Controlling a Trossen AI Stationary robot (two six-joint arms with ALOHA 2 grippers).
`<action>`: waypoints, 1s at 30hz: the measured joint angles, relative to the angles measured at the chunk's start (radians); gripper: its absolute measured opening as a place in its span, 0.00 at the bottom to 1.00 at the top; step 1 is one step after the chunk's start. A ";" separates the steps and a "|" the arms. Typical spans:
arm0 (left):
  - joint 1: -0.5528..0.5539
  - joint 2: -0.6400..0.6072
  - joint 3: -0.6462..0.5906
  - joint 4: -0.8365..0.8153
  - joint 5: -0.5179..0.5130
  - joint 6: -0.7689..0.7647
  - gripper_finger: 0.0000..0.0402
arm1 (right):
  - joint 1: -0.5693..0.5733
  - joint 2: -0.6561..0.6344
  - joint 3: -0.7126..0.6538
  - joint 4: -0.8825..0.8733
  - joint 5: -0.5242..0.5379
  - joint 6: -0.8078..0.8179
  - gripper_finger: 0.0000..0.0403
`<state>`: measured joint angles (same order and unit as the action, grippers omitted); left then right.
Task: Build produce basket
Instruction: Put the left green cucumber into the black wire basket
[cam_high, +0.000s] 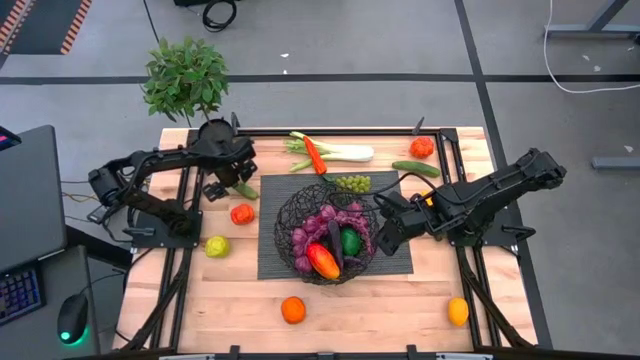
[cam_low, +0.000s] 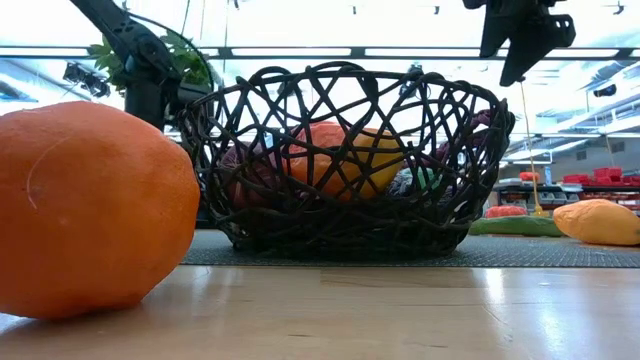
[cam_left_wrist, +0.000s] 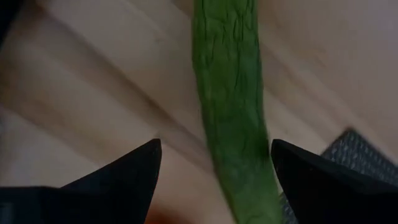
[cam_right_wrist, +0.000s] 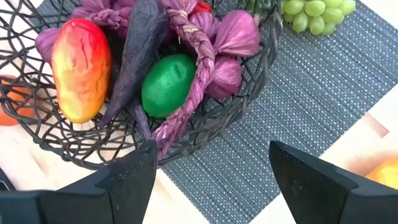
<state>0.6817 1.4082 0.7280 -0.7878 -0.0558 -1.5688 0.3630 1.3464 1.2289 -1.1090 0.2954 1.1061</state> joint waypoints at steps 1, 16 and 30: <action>0.007 0.000 -0.011 0.023 0.000 -0.005 0.77 | 0.000 0.000 0.000 -0.003 -0.001 0.002 0.77; 0.036 0.097 -0.033 0.172 0.008 0.043 0.58 | 0.000 0.000 0.000 -0.062 -0.028 0.001 0.77; -0.059 0.068 -0.026 0.787 0.165 0.057 0.36 | 0.000 -0.003 0.000 -0.215 -0.028 0.049 0.77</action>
<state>0.6230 1.4766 0.7018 -0.0010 0.1096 -1.5119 0.3630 1.3433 1.2285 -1.3236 0.2676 1.1548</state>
